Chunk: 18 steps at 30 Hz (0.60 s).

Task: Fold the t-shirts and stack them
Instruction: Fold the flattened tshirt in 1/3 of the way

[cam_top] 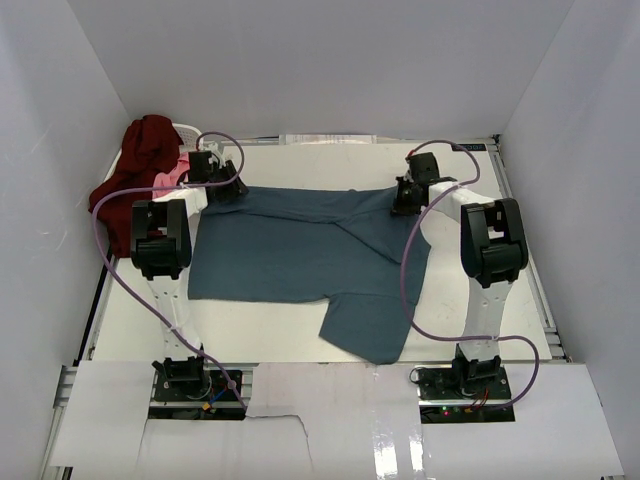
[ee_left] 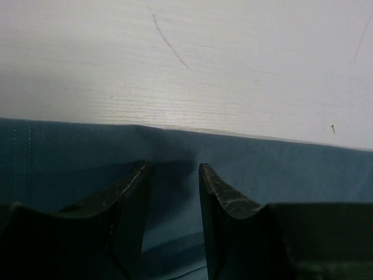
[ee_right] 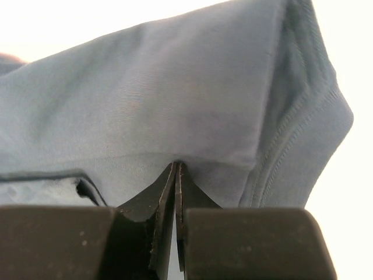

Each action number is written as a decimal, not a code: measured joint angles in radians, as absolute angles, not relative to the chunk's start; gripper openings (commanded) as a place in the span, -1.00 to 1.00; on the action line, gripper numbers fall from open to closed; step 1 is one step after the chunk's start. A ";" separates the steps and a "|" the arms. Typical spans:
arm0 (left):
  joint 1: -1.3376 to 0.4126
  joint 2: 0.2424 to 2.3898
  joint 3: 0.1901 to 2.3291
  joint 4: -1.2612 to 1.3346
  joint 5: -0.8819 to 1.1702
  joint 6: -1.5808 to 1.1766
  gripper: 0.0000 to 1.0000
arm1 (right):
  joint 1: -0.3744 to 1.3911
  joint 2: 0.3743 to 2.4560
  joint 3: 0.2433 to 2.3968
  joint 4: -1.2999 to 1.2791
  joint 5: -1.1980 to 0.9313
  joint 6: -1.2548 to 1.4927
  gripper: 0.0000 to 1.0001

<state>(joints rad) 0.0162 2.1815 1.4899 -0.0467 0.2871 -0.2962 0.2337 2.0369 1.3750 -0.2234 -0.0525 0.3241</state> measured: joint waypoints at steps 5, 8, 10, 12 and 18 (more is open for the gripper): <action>0.016 2.162 1.452 -0.019 0.267 -0.345 0.02 | 0.165 2.142 1.537 -0.265 -0.084 0.311 -0.82; 0.015 2.160 1.447 -0.013 0.264 -0.356 0.03 | 0.150 2.185 1.607 -0.284 -0.091 0.302 -0.64; 0.014 2.158 1.444 -0.007 0.261 -0.360 0.03 | 0.149 2.195 1.626 -0.291 -0.099 0.294 -0.42; 0.013 2.152 1.433 0.001 0.257 -0.362 0.04 | 0.151 2.195 1.628 -0.290 -0.113 0.283 -0.22; -0.004 2.122 1.409 -0.006 0.240 -0.364 0.06 | 0.153 2.185 1.619 -0.279 -0.167 0.255 -0.03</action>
<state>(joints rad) -0.0044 2.1216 1.4094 -0.0059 0.2401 -0.3641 0.1528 2.1845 1.6192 -0.2790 -0.1673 0.2554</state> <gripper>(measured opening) 0.526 0.474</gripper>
